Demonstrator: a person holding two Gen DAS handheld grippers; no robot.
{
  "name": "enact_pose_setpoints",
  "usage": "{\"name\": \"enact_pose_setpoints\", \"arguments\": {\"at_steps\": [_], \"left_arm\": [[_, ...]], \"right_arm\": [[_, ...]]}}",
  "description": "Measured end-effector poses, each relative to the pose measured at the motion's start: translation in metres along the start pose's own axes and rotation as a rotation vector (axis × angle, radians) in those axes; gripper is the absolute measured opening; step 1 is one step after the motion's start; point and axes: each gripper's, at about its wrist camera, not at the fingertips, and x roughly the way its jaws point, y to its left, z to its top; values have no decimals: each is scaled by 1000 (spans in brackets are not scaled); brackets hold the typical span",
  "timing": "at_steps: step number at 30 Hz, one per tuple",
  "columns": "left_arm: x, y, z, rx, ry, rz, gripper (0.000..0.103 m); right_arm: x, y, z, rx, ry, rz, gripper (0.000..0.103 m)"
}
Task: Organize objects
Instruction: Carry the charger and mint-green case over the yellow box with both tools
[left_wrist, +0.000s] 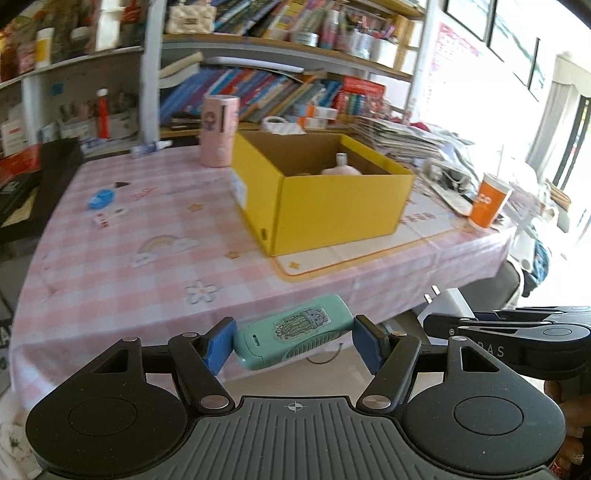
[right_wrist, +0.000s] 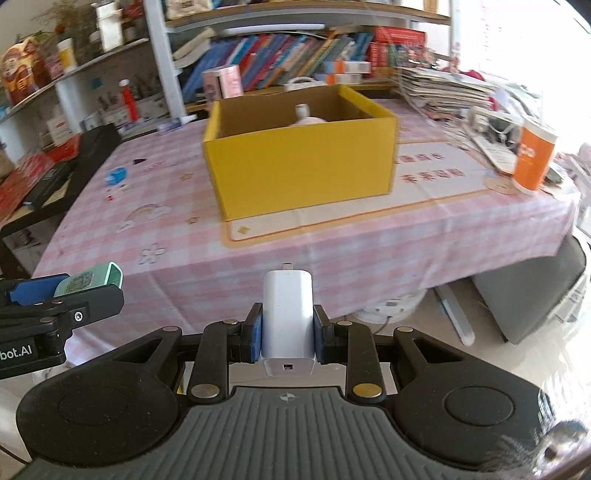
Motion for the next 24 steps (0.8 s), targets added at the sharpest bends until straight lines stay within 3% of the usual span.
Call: {"name": "enact_pose_setpoints", "arguments": {"at_steps": [10,24], "left_arm": [[18,-15,16,13,2,-6,68],[47,-29,56,14,-50,35,68]], "right_arm": [[6,-25,12,30,6,-19,24],[34,-51,60,10,-10,10,24]]}}
